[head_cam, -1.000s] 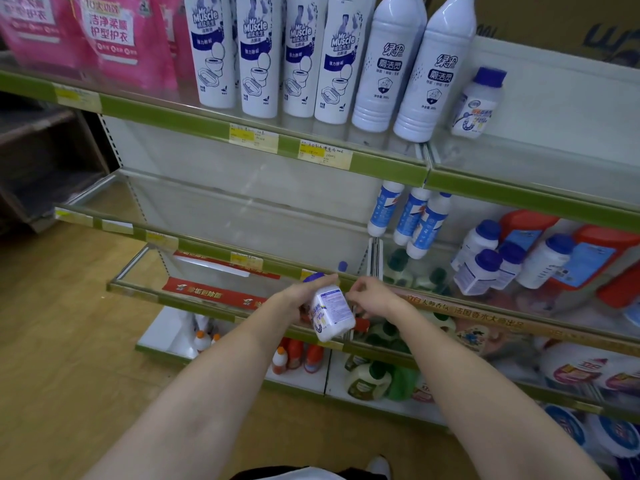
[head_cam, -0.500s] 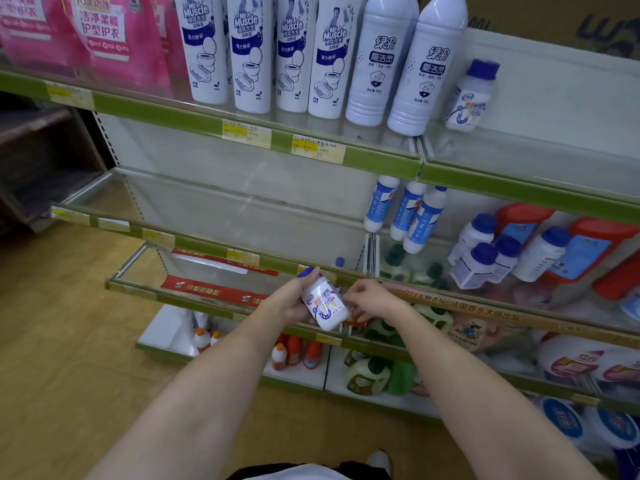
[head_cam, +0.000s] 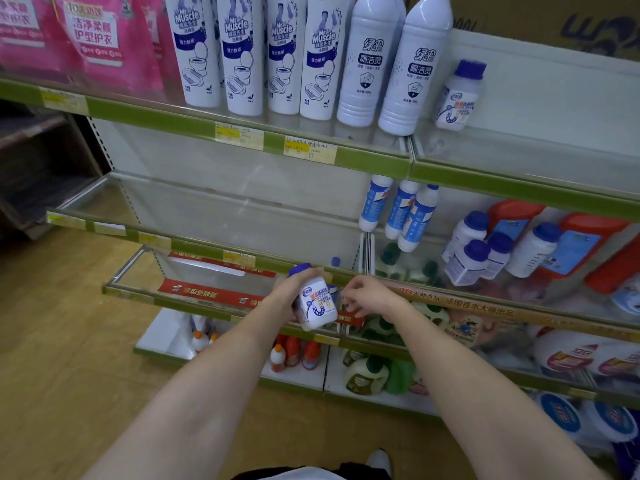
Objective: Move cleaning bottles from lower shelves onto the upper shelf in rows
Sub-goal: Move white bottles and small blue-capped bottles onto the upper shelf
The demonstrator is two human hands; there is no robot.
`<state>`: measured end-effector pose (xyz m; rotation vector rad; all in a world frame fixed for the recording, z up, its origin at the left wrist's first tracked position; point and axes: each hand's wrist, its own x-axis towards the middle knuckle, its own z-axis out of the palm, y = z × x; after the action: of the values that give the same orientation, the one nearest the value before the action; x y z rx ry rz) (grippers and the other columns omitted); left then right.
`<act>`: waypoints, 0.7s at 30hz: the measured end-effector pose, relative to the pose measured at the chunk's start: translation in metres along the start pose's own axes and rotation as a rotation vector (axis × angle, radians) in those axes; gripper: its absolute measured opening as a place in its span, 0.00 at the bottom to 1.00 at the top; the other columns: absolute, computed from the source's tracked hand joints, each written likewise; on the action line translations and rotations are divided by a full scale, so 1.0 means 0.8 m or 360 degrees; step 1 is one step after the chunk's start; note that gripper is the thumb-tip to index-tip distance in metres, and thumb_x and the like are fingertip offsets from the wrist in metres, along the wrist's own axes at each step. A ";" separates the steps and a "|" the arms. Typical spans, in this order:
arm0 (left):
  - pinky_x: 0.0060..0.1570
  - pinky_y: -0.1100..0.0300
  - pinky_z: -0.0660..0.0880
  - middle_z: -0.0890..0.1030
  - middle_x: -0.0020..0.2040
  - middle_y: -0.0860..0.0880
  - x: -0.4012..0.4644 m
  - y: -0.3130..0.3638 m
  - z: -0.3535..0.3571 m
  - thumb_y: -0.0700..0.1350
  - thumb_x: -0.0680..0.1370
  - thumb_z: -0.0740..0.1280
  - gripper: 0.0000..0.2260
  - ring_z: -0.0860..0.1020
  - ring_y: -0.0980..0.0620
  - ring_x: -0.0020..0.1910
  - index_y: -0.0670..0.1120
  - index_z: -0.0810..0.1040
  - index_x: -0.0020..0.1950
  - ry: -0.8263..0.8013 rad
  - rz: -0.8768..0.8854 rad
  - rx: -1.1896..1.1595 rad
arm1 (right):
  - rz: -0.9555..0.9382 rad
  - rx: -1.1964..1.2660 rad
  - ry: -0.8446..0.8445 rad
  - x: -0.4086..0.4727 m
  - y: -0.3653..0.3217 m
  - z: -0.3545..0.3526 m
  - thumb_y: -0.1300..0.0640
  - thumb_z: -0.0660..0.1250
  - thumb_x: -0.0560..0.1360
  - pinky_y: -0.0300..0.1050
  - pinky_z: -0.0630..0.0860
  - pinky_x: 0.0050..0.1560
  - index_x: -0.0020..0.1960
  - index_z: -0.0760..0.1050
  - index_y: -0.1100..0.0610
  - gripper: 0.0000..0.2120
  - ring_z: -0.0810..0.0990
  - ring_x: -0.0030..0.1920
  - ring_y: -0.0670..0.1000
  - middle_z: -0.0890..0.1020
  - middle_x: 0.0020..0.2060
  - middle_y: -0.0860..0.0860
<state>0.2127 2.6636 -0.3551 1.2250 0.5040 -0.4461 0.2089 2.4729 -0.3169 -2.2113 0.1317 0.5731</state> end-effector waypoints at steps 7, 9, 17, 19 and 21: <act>0.41 0.53 0.80 0.84 0.40 0.42 -0.004 0.013 0.013 0.47 0.67 0.81 0.21 0.82 0.45 0.35 0.42 0.76 0.52 0.0083 0.0229 0.0147 | -0.0059 -0.0005 0.0042 -0.008 -0.009 -0.007 0.57 0.65 0.82 0.51 0.82 0.52 0.57 0.76 0.58 0.06 0.83 0.47 0.52 0.84 0.50 0.55; 0.40 0.53 0.80 0.83 0.38 0.43 -0.008 0.020 0.017 0.46 0.67 0.81 0.19 0.81 0.46 0.34 0.42 0.76 0.51 0.0057 0.0264 0.0137 | -0.0082 -0.0008 0.0060 -0.009 -0.013 -0.011 0.58 0.65 0.82 0.52 0.83 0.53 0.56 0.76 0.58 0.06 0.83 0.47 0.51 0.84 0.49 0.55; 0.33 0.58 0.77 0.82 0.34 0.47 -0.039 0.077 0.052 0.45 0.69 0.80 0.22 0.81 0.48 0.32 0.41 0.74 0.56 -0.0171 0.0476 0.0258 | -0.0261 0.0002 0.0240 -0.025 -0.046 -0.056 0.58 0.65 0.81 0.50 0.82 0.49 0.55 0.74 0.57 0.04 0.83 0.46 0.53 0.84 0.48 0.55; 0.31 0.59 0.76 0.82 0.35 0.47 -0.050 0.106 0.069 0.45 0.69 0.80 0.21 0.80 0.48 0.32 0.41 0.75 0.55 -0.0210 0.0593 0.0317 | -0.0353 -0.0020 0.0314 -0.031 -0.064 -0.082 0.60 0.65 0.81 0.50 0.81 0.48 0.56 0.75 0.58 0.05 0.83 0.45 0.53 0.84 0.47 0.55; 0.32 0.58 0.77 0.82 0.36 0.47 -0.066 0.136 0.091 0.45 0.69 0.80 0.21 0.81 0.49 0.32 0.41 0.75 0.55 -0.0273 0.0725 0.0375 | -0.0460 -0.0065 0.0384 -0.037 -0.084 -0.114 0.61 0.65 0.81 0.49 0.83 0.46 0.55 0.76 0.58 0.04 0.85 0.46 0.53 0.85 0.45 0.54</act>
<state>0.2417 2.6269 -0.2218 1.4647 0.0175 -0.2200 0.2338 2.4457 -0.2058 -2.2789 -0.0753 0.1508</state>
